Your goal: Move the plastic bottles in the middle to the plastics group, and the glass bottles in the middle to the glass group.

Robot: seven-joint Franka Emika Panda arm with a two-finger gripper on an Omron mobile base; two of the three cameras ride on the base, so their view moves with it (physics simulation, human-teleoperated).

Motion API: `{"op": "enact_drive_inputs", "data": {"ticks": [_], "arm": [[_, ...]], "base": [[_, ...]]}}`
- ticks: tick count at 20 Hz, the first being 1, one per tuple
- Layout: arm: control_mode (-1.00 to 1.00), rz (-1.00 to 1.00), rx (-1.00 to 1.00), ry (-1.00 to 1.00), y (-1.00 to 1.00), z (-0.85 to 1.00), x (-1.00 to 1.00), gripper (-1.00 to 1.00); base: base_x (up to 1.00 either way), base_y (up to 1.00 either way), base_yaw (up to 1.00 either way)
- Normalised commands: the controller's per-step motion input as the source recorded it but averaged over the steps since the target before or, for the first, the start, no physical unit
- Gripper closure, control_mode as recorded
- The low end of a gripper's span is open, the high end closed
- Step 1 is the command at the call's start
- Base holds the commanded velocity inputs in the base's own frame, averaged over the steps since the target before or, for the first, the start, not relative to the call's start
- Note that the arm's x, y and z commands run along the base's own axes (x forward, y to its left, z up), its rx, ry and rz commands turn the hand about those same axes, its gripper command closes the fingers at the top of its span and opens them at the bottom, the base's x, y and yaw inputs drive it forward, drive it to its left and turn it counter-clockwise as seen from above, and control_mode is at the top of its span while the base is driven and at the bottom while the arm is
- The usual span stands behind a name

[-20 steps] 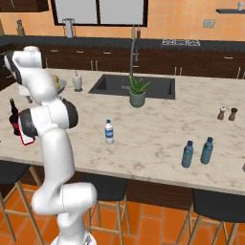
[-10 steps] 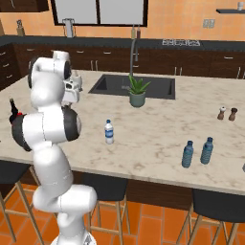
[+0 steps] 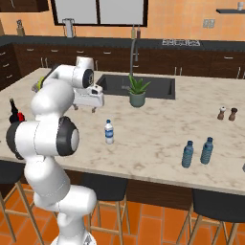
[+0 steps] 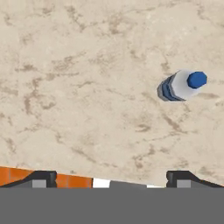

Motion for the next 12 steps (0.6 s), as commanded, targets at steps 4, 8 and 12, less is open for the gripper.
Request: {"op": "enact_drive_inputs", "data": {"ticks": [4,8,12], "arm": [[-1.0,0.0,0.0,-0.08,-0.92,-0.11,0.3,-1.0],[-1.0,0.0,0.0,-0.01,-0.59,-0.01,0.3,-1.0],[-1.0,0.0,-0.01,0.0,-0.16,0.0,0.24,-1.0]], "base": [[0.0,0.0,0.0],[0.0,0.0,0.0],[0.0,0.0,0.0]]}}
